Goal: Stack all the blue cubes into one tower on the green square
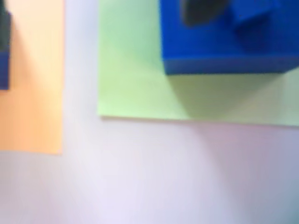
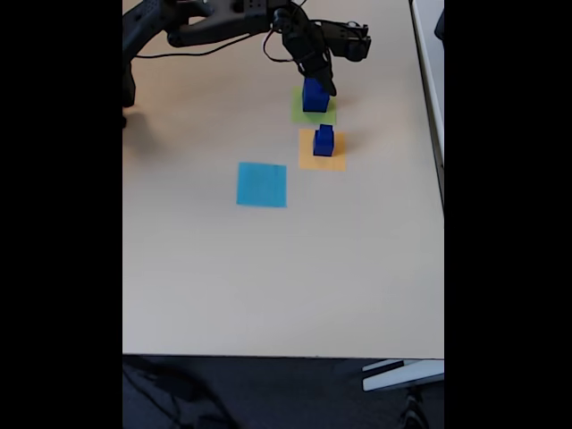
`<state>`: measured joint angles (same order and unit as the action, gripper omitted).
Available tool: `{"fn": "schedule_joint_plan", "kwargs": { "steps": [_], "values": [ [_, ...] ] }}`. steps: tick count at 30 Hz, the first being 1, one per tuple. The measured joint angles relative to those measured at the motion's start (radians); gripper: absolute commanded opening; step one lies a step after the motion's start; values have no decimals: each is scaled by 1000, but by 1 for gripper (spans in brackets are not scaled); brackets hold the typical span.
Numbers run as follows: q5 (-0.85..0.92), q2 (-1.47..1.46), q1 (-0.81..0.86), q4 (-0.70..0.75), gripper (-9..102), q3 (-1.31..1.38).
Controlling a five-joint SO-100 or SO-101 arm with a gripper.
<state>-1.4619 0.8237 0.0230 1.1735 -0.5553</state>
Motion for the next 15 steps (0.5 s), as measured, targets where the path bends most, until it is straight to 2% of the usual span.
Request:
{"fn": "schedule_joint_plan", "kwargs": {
  "steps": [15],
  "values": [
    [80,0,103,-17,27,-106]
  ]
}}
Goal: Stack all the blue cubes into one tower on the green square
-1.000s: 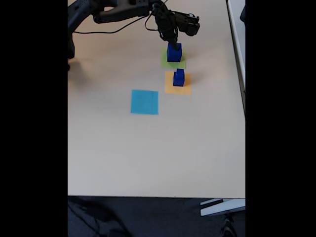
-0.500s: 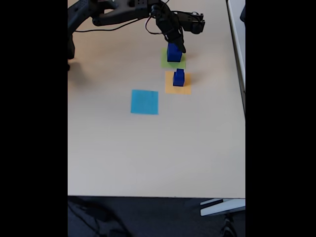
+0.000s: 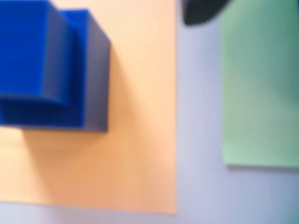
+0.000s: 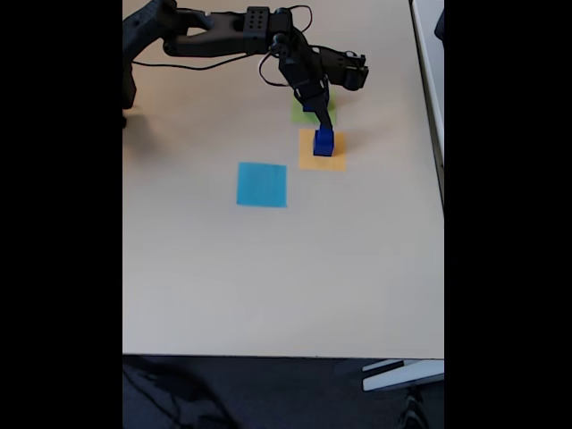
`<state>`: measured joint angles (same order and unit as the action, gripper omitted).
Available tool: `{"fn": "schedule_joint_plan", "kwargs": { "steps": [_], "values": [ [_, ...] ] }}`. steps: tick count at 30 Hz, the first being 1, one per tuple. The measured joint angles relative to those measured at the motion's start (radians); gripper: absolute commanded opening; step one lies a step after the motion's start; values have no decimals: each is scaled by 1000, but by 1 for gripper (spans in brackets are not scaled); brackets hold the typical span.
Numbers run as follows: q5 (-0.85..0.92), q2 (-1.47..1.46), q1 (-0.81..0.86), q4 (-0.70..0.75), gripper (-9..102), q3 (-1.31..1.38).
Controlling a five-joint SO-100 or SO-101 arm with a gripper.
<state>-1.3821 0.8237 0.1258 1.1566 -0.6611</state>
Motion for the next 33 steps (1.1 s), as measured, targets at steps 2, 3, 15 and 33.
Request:
{"fn": "schedule_joint_plan", "kwargs": {
  "steps": [2,3,15,33],
  "values": [
    [6,0,8,-8,27,-17],
    [9,0,12,-11,28,-26],
    [40,23,29,-17,28,-52],
    [55,37,48,-28,27,-66]
  ]
}}
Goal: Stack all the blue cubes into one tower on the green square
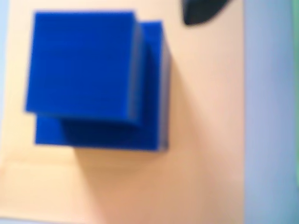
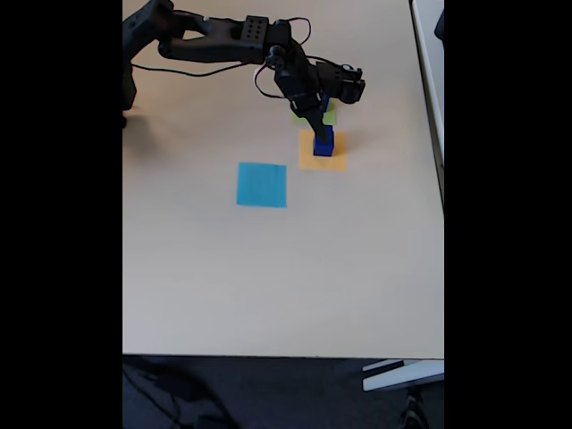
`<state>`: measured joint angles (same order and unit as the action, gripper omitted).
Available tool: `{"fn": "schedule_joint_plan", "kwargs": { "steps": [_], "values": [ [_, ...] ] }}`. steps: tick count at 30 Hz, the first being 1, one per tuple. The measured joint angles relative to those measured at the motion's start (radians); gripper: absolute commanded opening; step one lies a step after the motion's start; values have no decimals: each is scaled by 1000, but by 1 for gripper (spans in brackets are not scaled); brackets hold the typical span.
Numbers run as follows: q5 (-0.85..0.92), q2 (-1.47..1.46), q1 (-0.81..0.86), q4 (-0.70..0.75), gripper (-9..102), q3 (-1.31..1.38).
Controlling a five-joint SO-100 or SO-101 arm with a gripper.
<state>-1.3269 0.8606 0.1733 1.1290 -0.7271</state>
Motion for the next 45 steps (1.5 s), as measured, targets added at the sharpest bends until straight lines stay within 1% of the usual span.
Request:
{"fn": "schedule_joint_plan", "kwargs": {
  "steps": [12,30,45],
  "values": [
    [12,0,11,-3,27,0],
    [15,-23,12,-72,27,-2],
    [15,-32,12,-91,27,-2]
  ]
}}
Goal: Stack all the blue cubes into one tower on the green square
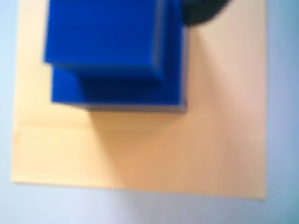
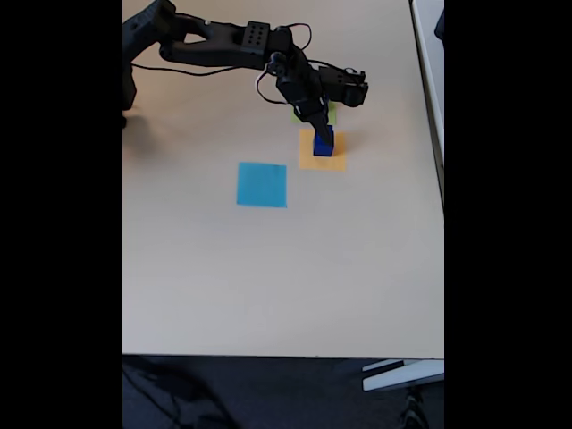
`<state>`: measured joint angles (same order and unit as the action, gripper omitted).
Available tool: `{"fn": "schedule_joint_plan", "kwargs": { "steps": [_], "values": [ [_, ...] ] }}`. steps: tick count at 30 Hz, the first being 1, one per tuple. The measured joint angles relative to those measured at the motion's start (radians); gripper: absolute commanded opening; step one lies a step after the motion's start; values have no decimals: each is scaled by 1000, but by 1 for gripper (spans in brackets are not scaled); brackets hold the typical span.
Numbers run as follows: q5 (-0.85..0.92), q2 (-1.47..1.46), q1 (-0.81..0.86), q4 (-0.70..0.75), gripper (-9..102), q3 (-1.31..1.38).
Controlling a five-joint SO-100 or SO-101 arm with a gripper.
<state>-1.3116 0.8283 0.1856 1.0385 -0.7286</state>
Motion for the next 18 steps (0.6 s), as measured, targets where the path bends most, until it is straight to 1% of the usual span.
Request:
{"fn": "schedule_joint_plan", "kwargs": {
  "steps": [16,18],
  "values": [
    [0,-17,0,-58,26,-43],
    [0,-17,0,-61,25,-48]
  ]
}}
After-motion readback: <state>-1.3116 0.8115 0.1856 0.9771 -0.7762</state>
